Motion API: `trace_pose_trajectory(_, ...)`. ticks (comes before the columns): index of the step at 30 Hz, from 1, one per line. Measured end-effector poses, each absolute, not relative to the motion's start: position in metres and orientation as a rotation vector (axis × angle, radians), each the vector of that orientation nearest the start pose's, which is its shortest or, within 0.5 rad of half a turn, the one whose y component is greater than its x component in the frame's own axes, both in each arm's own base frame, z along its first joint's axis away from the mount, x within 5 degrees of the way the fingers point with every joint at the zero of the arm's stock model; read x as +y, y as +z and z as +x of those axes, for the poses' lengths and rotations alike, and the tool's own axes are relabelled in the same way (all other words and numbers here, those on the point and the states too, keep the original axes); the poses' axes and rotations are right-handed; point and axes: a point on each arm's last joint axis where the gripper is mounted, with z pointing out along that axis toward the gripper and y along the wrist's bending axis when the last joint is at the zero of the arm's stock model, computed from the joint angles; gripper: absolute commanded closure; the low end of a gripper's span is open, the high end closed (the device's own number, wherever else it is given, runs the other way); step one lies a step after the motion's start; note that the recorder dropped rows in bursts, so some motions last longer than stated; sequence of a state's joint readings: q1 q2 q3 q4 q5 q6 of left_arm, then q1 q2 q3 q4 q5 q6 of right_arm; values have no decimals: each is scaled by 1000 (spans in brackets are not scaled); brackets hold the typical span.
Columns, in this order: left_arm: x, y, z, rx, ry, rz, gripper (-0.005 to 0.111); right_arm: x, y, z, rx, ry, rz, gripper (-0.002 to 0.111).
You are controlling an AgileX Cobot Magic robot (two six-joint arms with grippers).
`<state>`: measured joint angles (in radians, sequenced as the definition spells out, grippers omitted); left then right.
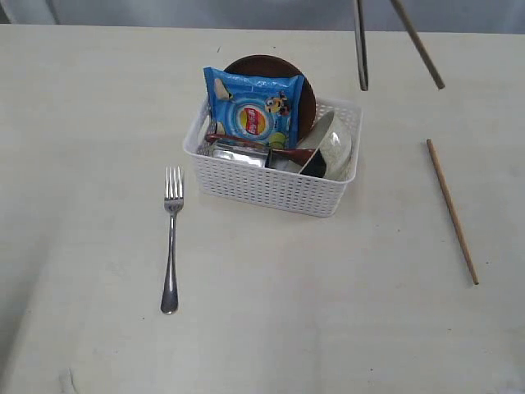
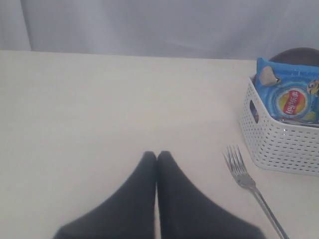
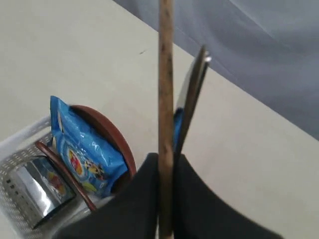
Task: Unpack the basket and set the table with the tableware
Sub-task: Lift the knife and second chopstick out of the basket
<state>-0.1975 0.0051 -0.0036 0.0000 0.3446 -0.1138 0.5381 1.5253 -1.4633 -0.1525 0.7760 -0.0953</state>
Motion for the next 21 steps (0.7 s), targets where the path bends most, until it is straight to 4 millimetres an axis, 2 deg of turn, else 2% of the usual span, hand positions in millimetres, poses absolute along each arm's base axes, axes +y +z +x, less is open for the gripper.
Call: trace_pose_trajectory(21, -11, 183, 53, 1834, -219, 77, 107, 156, 360, 280, 2495, 109, -708, 109)
